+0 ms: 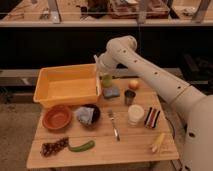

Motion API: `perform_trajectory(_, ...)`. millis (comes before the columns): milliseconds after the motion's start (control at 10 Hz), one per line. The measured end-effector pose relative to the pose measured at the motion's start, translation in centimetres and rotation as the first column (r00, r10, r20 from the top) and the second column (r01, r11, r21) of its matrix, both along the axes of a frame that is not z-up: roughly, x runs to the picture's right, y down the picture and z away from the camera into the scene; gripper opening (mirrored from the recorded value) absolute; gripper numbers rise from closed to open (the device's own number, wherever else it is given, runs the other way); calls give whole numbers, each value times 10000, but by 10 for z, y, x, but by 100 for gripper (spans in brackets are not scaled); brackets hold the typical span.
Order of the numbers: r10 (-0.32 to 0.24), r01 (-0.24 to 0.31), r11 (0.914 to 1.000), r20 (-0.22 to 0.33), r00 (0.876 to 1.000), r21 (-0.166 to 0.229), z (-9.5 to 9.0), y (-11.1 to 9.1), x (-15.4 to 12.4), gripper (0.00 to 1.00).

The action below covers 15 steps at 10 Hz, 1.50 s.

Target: Place brush in tray

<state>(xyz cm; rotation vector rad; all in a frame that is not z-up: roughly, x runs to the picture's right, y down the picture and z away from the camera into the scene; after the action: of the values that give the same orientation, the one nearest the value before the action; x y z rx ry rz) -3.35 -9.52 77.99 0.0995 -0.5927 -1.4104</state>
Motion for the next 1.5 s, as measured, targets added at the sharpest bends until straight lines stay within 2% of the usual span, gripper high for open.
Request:
perform_trajectory(500,-10,10,10000,14,10000,15,0,0,-2,14)
perform_trajectory(600,141,-141,9999,11,9999,72,3,-1,-4,14)
perform_trajectory(800,823,-819,9959,-84,9966,376,18,-9,-17,14)
perform_trajectory(900,1310,-1298,9887,-112,9913,743,31,-20,-31,14)
perform_trajectory(1000,1798,-1768,9770,-146,9836,1191,43,-31,-44,14)
perform_trajectory(1200,2410,-2362,9587,-115,9705,1587,61,-48,-67,14)
perform_trajectory(1300,2669,-2636,9522,-8,9637,1544,69,-53,-84,14)
perform_trajectory(1500,2994,-2974,9452,52,9541,1347,83,-54,-92,14)
